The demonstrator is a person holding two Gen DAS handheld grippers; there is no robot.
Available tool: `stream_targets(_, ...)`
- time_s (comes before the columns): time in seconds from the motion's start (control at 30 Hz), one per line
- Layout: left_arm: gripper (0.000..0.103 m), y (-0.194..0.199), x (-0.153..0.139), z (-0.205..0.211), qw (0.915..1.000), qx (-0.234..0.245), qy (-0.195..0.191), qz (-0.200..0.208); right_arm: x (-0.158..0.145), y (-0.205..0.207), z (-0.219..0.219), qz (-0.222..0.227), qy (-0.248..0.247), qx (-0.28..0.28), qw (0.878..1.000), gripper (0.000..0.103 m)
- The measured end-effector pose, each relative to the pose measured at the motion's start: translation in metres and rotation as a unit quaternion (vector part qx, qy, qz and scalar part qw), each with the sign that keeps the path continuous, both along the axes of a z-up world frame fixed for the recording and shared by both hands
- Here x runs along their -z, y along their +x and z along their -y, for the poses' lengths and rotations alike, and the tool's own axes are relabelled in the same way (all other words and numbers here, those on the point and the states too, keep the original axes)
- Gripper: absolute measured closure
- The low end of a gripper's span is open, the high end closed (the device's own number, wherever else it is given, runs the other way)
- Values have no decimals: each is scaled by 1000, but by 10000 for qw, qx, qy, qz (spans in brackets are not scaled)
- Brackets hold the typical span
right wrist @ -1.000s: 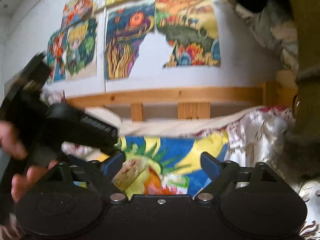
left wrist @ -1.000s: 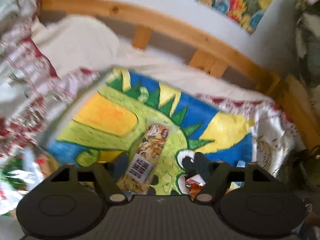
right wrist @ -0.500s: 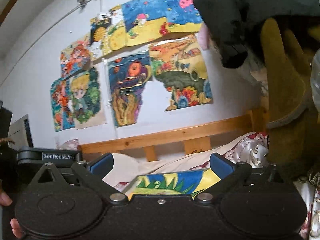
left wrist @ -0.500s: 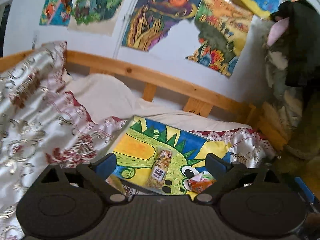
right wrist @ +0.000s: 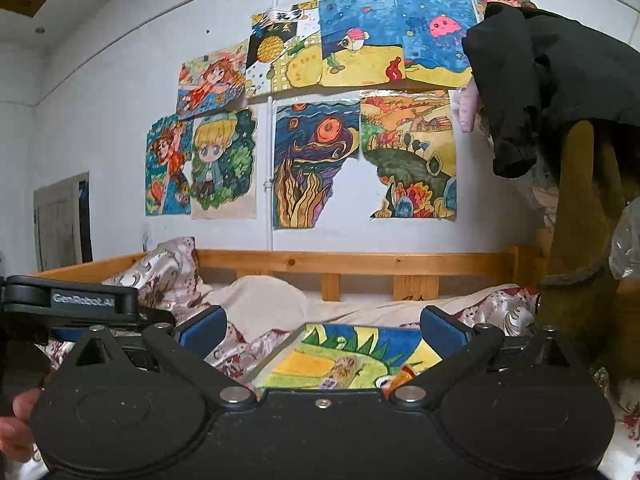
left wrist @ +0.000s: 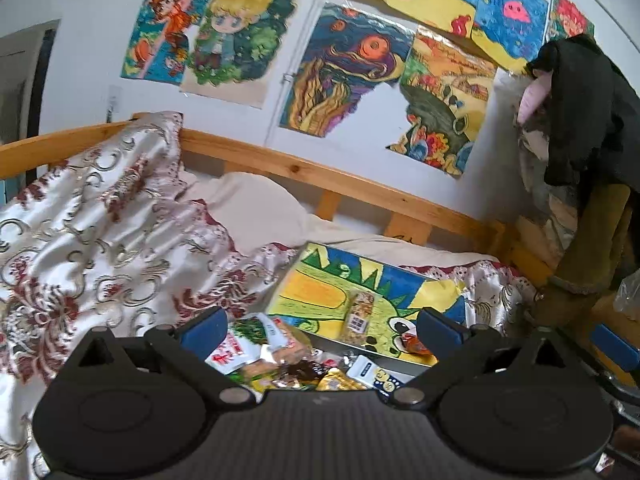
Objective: Organize snacks
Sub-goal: 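Lift both tools away from the tin back above the snack pile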
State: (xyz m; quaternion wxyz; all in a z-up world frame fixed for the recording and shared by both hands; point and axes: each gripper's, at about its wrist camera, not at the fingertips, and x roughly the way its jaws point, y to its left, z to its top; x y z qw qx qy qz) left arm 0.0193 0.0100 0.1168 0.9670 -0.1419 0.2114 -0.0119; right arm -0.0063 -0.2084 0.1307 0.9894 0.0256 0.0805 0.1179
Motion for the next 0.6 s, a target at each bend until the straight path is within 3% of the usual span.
stream_targets(0.27, 1, -33, 26, -21, 9994, -47, 330, -38, 10, -28, -13, -139, -350, 250, 9990, 1)
stream_targets(0.6, 1, -53, 68, -20, 9958, 430, 732, -352, 51, -48, -24, -827, -495, 150, 9952, 1)
